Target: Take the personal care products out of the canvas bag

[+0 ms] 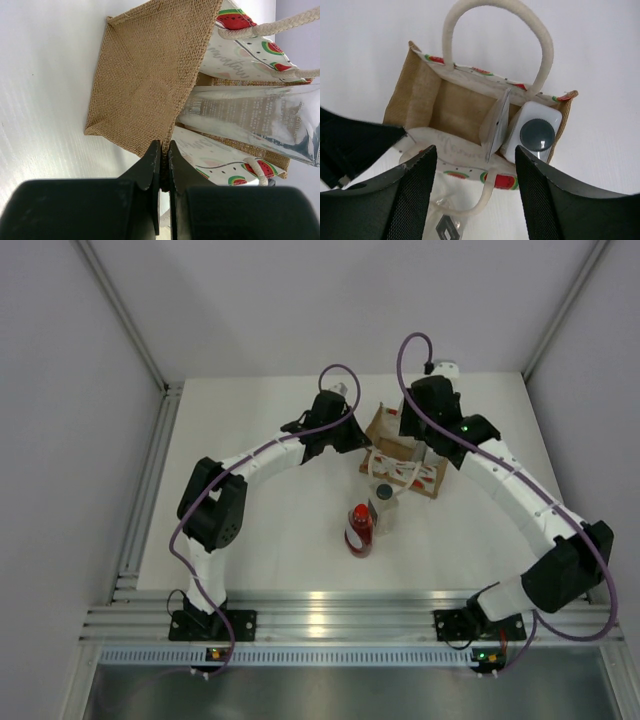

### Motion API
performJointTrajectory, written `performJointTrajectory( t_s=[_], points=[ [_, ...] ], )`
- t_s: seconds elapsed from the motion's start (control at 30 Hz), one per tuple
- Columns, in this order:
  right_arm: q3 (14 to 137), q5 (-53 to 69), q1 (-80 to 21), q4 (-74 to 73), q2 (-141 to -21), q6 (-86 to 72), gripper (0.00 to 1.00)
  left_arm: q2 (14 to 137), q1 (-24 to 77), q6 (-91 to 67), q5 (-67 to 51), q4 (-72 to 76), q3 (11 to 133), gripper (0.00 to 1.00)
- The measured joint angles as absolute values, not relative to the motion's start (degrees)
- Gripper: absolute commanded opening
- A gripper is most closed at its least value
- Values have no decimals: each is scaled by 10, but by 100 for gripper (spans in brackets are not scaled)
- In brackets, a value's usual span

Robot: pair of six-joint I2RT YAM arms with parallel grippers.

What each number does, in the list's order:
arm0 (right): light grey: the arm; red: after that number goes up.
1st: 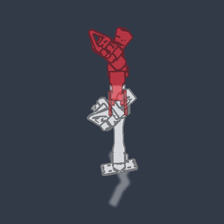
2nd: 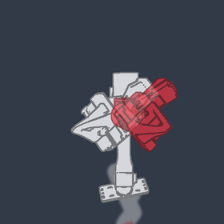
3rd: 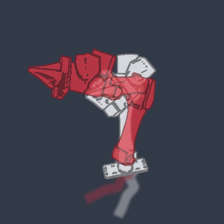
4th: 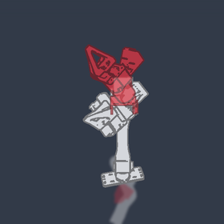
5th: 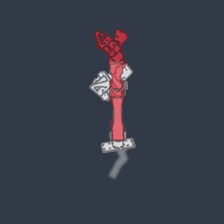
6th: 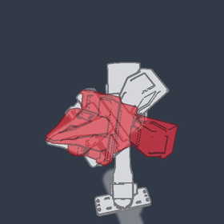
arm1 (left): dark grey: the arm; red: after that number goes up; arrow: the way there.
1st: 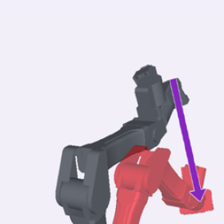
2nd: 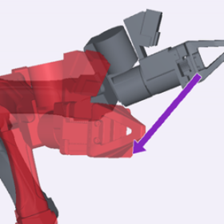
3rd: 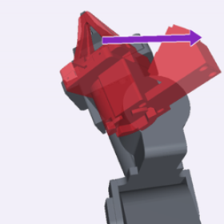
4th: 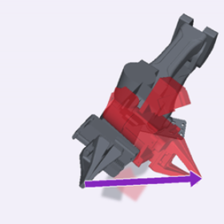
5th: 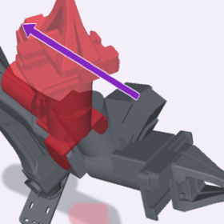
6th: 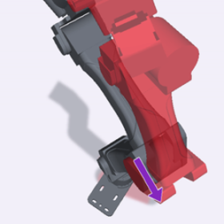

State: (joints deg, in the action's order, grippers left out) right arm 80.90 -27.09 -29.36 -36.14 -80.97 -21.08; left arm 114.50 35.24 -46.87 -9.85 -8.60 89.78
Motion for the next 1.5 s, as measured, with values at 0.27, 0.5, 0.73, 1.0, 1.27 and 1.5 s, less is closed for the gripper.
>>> performJointTrajectory(
  t_s=[0.27, 0.5, 0.73, 1.0, 1.27, 1.5],
  points=[
    [841, -272, -251, -362, -896, -227, 56, 1145, 352, -470, -98, -86, 898, 0],
    [845, -262, -239, -359, -940, -239, 51, 1145, 352, -470, -99, -86, 898, 0],
    [846, -261, -235, -355, -982, -256, 47, 1145, 352, -470, -100, -86, 898, 0],
    [846, -261, -231, -336, -1016, -263, 47, 1145, 352, -470, -102, -86, 898, 0],
    [849, -258, -231, -321, -1038, -269, 44, 1145, 352, -470, -106, -86, 898, 0],
    [855, -263, -231, -321, -1061, -269, 43, 1146, 351, -469, -109, -86, 898, 0]
  ],
)
